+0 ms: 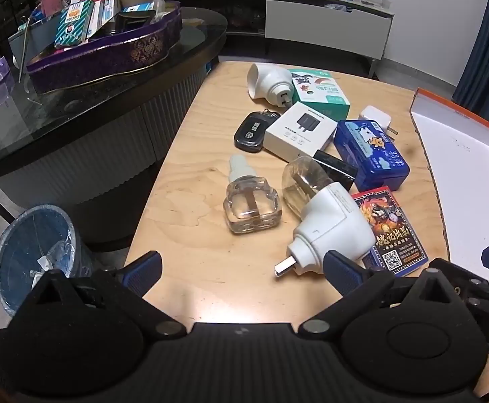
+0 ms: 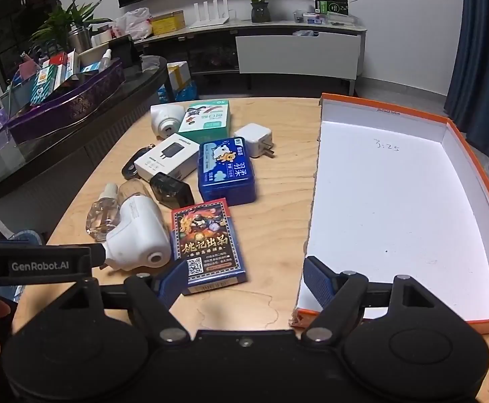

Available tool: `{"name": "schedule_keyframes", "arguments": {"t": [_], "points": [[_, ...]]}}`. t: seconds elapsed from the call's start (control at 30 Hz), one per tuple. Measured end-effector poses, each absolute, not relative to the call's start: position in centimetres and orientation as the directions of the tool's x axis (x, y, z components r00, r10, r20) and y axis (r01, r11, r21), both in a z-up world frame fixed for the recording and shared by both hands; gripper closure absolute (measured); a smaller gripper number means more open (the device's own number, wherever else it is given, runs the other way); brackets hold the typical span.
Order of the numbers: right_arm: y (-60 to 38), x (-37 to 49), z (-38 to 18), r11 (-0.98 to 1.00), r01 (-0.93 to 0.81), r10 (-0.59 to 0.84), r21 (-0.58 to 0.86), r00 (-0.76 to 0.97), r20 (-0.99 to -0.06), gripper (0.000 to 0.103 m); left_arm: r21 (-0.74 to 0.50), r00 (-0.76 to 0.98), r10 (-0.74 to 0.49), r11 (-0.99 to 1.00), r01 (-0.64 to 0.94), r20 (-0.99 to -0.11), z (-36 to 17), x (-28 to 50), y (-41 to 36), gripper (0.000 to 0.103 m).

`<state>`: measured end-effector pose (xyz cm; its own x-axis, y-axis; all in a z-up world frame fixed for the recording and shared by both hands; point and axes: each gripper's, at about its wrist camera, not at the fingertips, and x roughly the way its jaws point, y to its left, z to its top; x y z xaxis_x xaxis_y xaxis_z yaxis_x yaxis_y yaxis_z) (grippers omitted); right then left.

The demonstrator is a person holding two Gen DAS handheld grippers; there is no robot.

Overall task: Organize rigid objects
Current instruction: 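Reach the left gripper to the glass bottle while the right gripper reaches the card box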

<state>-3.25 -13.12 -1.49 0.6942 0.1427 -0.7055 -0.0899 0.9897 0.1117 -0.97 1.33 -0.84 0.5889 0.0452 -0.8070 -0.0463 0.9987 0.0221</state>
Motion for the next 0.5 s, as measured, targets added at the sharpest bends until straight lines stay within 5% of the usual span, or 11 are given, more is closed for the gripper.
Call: {"name": "schedule_keyframes", "arguments": {"t": [0.5], "points": [[-12.59,-3.00,-1.58,0.989,-0.108,0.148,0.101,0.687,-0.711,0.014,0.019,0.592,0.037,0.999,-0.036,-0.805,-0.76,-0.93,1.24,0.000]]}}
